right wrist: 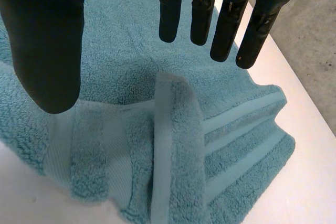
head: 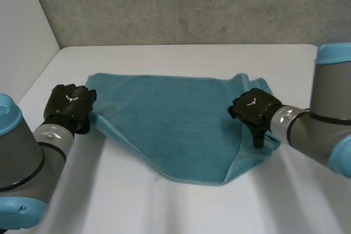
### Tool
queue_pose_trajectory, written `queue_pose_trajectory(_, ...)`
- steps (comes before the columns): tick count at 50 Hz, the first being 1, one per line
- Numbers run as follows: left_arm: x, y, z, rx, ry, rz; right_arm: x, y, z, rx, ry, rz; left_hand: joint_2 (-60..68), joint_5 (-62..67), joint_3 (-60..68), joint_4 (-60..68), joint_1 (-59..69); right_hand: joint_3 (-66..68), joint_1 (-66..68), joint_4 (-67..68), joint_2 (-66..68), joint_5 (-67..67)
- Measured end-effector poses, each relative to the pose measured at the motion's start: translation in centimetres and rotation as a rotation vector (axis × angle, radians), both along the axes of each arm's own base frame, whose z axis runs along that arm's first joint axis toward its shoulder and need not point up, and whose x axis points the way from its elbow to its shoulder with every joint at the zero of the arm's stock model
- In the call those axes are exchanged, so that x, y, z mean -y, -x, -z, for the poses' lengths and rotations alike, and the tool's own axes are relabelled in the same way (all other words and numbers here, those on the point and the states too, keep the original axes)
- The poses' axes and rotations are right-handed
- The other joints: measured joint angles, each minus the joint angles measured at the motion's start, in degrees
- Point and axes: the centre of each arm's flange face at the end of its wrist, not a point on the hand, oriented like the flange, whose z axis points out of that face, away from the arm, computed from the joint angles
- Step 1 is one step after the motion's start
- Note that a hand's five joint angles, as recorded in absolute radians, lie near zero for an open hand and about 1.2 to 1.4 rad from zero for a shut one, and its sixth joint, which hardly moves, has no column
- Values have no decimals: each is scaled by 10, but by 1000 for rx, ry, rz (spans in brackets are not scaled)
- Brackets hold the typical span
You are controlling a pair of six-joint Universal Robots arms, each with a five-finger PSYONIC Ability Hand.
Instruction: Fold the laundry
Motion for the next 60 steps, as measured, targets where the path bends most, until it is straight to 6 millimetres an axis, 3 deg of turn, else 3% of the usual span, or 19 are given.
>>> queue_pose_trajectory(14, 0, -1, -2, -3, 5, -1, 16, -24, 47, -211, 118, 44, 0, 0, 0, 0, 0, 42, 27, 47, 20, 40)
queue_pose_trajectory(16, -1, -1, -2, -3, 6, -1, 20, -25, 51, -247, 150, 51, 0, 0, 0, 0, 0, 152, 126, 157, 144, 145)
queue_pose_trajectory(18, -1, -1, -3, -3, 7, -1, 22, -25, 52, -267, 170, 55, 0, 0, 0, 0, 0, 183, 148, 184, 179, 173)
queue_pose_trajectory(19, -1, -1, -3, -4, 8, -1, 24, -26, 52, -278, 185, 58, 0, 0, 0, 0, 0, 333, 284, 340, 332, 318)
queue_pose_trajectory(20, -1, -1, -3, -4, 9, -1, 25, -26, 51, -284, 194, 60, 0, 0, 0, 0, 0, 382, 323, 390, 388, 368)
queue_pose_trajectory(28, -1, -3, -6, -7, 17, -5, 28, -24, 36, -280, 248, 77, 0, 0, 0, 0, 0, 433, 347, 448, 430, 419)
queue_pose_trajectory(29, 0, -4, -8, -9, 22, -9, 28, -21, 18, -251, 278, 93, 0, 0, 0, 0, 0, 433, 347, 448, 430, 419)
queue_pose_trajectory(31, 0, -5, -9, -10, 27, -14, 27, -19, 2, -225, 303, 106, 0, 0, 0, 0, 0, 433, 347, 448, 430, 419)
queue_pose_trajectory(34, 2, -9, -15, -13, 42, -28, 22, -8, -36, -156, 360, 147, 0, 0, 0, 0, 0, 434, 347, 448, 430, 419)
queue_pose_trajectory(36, 2, -10, -18, -15, 49, -33, 21, -5, -43, -143, 369, 156, 0, 0, 0, 0, 0, 434, 347, 448, 430, 419)
queue_pose_trajectory(37, 3, -14, -25, -19, 65, -47, 18, 10, -68, -94, 400, 194, 0, 0, 0, 0, 0, 436, 347, 448, 430, 419)
queue_pose_trajectory(39, 4, -18, -31, -22, 78, -58, 16, 19, -82, -67, 415, 214, 0, 0, 0, 0, 0, 436, 347, 448, 430, 419)
queue_pose_trajectory(42, 4, -28, -52, -34, 124, -89, 6, 42, -117, -2, 456, 245, 0, 0, 0, 0, 0, 436, 347, 449, 430, 419)
queue_pose_trajectory(44, 4, -29, -56, -37, 136, -94, 4, 46, -123, 8, 464, 246, 0, 0, 0, 0, 0, 436, 347, 449, 430, 419)
queue_pose_trajectory(46, 2, -36, -85, -55, 204, -114, -8, 62, -155, 57, 514, 255, 0, 0, 0, 0, 0, 438, 347, 449, 430, 419)
queue_pose_trajectory(54, -9, -41, -142, -80, 305, -99, -31, 86, -203, 101, 565, 272, 0, 0, 0, 0, 0, 438, 347, 449, 430, 419)
queue_pose_trajectory(60, -10, -37, -143, -62, 243, -47, -36, 87, -192, 70, 460, 246, 0, 0, 0, 0, 0, 438, 347, 449, 430, 422)
